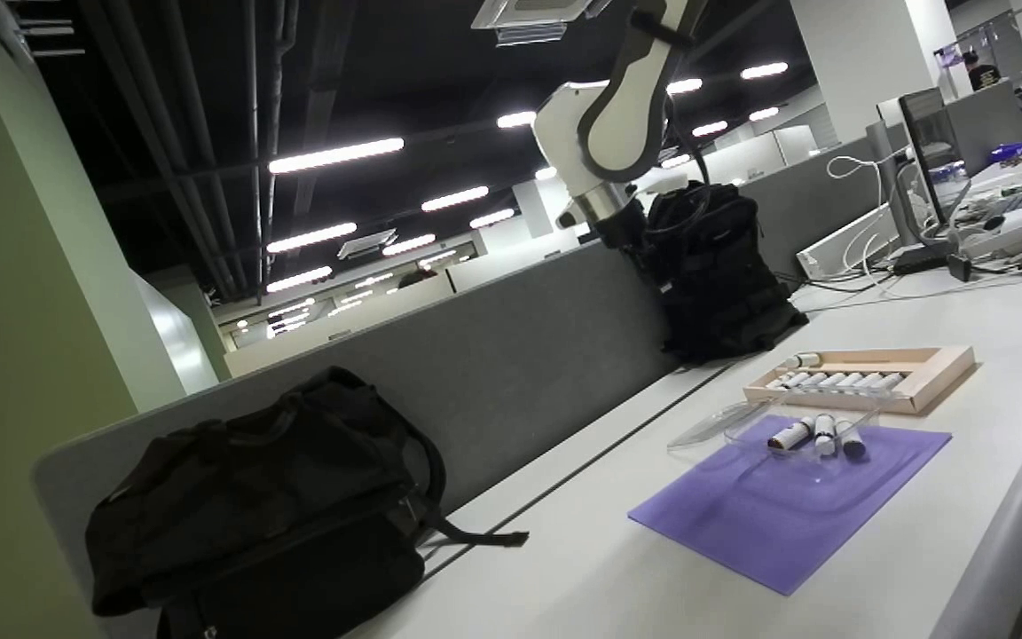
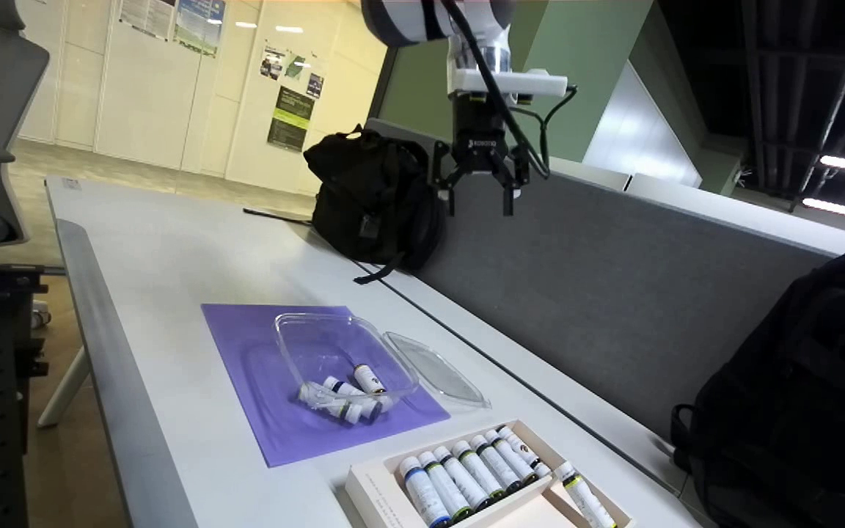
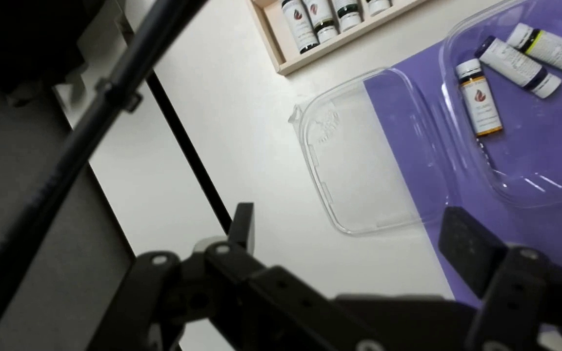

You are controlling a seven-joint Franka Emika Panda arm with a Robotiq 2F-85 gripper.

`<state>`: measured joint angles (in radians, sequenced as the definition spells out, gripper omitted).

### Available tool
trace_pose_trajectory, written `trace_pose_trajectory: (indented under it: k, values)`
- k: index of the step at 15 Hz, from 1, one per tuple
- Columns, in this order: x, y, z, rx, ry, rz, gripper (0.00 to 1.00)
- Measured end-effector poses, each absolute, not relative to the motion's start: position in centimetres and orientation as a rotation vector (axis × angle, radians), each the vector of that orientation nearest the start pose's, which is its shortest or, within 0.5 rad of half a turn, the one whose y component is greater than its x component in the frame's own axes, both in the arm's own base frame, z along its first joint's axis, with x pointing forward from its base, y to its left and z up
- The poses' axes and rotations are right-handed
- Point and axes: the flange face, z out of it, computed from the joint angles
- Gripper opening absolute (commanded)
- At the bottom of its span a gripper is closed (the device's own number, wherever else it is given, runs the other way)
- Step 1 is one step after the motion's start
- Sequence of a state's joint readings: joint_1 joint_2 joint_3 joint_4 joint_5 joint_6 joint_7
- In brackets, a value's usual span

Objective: Close the lid on the clear container

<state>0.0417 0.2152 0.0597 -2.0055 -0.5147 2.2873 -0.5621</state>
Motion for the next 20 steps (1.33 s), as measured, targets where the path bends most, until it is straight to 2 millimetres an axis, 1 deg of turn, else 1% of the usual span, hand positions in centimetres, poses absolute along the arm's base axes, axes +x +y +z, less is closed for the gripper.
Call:
trace_pose_trajectory:
  k: [2, 3, 4, 7, 9, 10, 11, 13, 15, 17, 20]
  values:
    - [62.6, 6.0, 33.2, -3.046, -1.764, 0.090, 0.56]
    - [63.8, 6.9, 31.6, -3.011, -1.802, 0.128, 0.47]
    - [64.7, 7.9, 30.1, -2.973, -1.840, 0.170, 0.41]
    - [66.5, 11.2, 25.7, -2.822, -1.965, 0.305, 0.21]
    - [67.3, 12.7, 23.4, -2.709, -2.037, 0.365, 0.06]
    - [67.7, 13.2, 22.4, -2.644, -2.076, 0.384, 0.02]
    - [68.0, 13.6, 21.5, -2.581, -2.113, 0.401, 0.00]
    - [68.6, 13.9, 19.9, -2.479, -2.174, 0.445, 0.00]
    - [69.1, 14.1, 18.4, -2.434, -2.188, 0.509, 0.01]
    - [69.4, 14.5, 17.8, -2.430, -2.182, 0.547, 0.01]
    - [69.6, 14.8, 17.9, -2.432, -2.184, 0.553, 0.01]
